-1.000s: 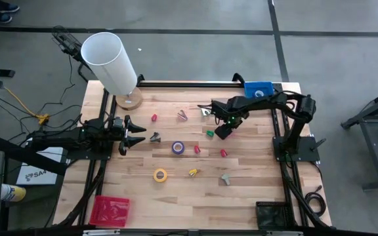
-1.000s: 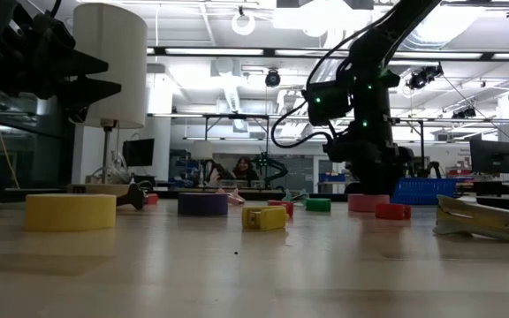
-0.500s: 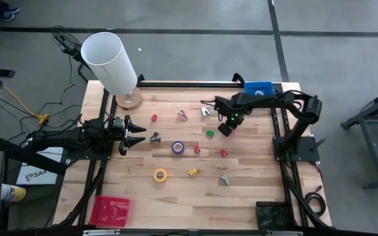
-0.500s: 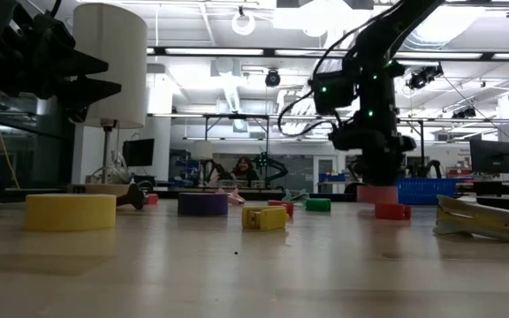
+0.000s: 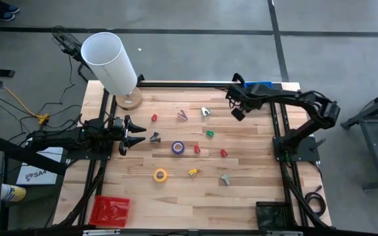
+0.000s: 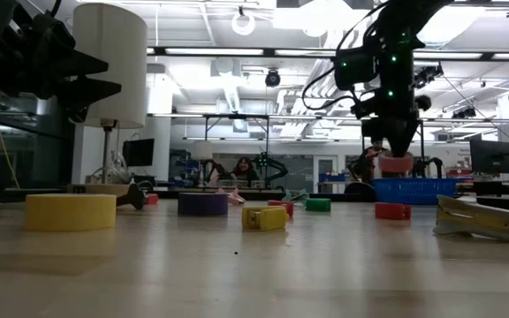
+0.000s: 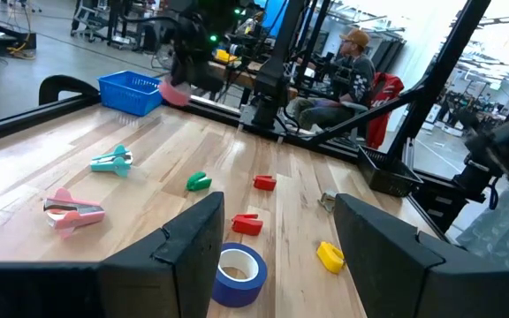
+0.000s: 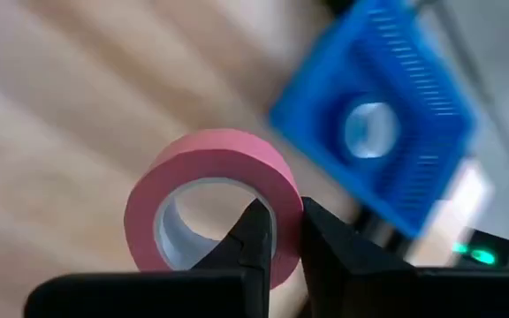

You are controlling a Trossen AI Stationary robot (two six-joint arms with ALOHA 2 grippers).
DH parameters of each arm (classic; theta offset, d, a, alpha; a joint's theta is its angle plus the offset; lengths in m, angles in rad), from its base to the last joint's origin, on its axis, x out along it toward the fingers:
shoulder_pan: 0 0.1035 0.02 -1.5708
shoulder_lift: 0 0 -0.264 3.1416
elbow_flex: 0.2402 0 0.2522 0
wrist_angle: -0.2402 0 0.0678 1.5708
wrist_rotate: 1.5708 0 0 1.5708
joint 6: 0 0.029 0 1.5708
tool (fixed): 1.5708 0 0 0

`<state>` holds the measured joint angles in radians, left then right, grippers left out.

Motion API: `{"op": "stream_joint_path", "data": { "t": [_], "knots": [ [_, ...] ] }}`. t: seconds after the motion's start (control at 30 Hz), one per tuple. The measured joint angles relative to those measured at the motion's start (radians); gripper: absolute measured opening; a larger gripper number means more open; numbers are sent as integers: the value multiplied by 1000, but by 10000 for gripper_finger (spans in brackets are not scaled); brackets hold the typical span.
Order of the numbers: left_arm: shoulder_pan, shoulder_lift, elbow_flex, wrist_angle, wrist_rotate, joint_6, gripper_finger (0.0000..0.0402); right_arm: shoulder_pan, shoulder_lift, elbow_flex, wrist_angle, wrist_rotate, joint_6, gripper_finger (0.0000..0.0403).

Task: Pick and place Stapler, Stapler remover, tape
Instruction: Put the pink tape into the blue bin

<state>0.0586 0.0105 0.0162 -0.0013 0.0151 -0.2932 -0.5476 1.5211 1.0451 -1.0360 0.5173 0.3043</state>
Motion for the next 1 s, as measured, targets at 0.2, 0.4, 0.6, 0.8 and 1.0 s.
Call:
{"op": "stream_joint_path", "data": {
  "t": [0.2, 0.4, 0.6, 0.8, 1.0],
  "knots": [
    [0, 0, 0, 0, 0, 0, 213, -67, -3, 1, -19, 74, 34, 30],
    [0, 0, 0, 0, 0, 0, 213, -152, 0, 27, -53, 76, 142, 30],
    [0, 0, 0, 0, 0, 0, 213, -236, 83, 185, -168, 101, 256, 30],
    [0, 0, 0, 0, 0, 0, 213, -299, 246, 326, -288, 71, 302, 30],
    [0, 0, 0, 0, 0, 0, 213, -357, 373, 425, -362, 54, 304, 30]
  ]
}}
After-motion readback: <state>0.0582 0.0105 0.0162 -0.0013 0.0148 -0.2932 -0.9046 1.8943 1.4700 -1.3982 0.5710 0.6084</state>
